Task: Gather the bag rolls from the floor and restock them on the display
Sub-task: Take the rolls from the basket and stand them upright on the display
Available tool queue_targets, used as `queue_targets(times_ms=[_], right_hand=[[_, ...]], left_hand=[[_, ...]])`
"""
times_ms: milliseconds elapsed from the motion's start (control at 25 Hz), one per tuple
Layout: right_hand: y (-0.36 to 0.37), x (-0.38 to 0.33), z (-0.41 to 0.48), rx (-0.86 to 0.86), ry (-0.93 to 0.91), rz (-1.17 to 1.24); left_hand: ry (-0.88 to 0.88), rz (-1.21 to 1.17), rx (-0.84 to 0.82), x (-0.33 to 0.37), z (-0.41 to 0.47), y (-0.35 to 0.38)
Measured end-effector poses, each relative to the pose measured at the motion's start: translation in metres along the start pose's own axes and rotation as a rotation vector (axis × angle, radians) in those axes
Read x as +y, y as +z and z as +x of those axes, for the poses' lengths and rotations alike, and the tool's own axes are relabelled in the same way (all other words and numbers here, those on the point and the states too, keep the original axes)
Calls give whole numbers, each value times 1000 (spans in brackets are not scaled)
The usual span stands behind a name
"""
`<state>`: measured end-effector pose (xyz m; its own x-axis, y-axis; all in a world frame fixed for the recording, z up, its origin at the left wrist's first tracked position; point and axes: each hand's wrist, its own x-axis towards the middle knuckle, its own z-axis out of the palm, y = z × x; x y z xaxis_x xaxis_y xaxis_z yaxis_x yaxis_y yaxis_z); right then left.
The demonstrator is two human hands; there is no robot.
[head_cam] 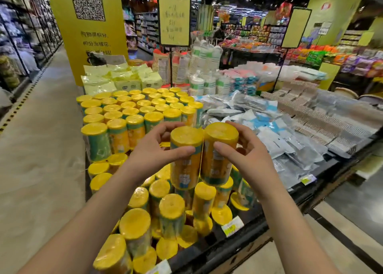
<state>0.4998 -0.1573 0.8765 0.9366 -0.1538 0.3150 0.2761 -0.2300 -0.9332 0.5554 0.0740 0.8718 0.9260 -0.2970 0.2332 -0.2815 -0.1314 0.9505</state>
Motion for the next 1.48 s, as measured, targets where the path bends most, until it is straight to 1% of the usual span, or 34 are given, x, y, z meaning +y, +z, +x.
queue_targets(times_ms=[160,400,480,760,920,1080,1240,1360,1480], right_hand=[[-18,30,62,-49,-9,-52],[-42,69,139,-135,8,-78],[-47,80,160,-183,-4,-71],[-73,128,234,-391,-52,15],[-87,149,264,-457,-89,49],[-78,166,298,-473,-55,67],[-52,186,332,-482,-15,3],[-36,203,348,-507,-23,-63],[-25,221,354,-513,-9,-54]], left_hand=[[-15,7,52,-27,56,13],[-69,21,91,-39,117,39],[-76,35,121,-42,127,47],[-134,109,329,-47,154,93],[-144,117,423,-43,168,116],[-159,118,491,-42,172,124],[-167,168,519,-42,165,126],[-181,141,485,-47,160,123],[-174,133,446,-50,157,121]])
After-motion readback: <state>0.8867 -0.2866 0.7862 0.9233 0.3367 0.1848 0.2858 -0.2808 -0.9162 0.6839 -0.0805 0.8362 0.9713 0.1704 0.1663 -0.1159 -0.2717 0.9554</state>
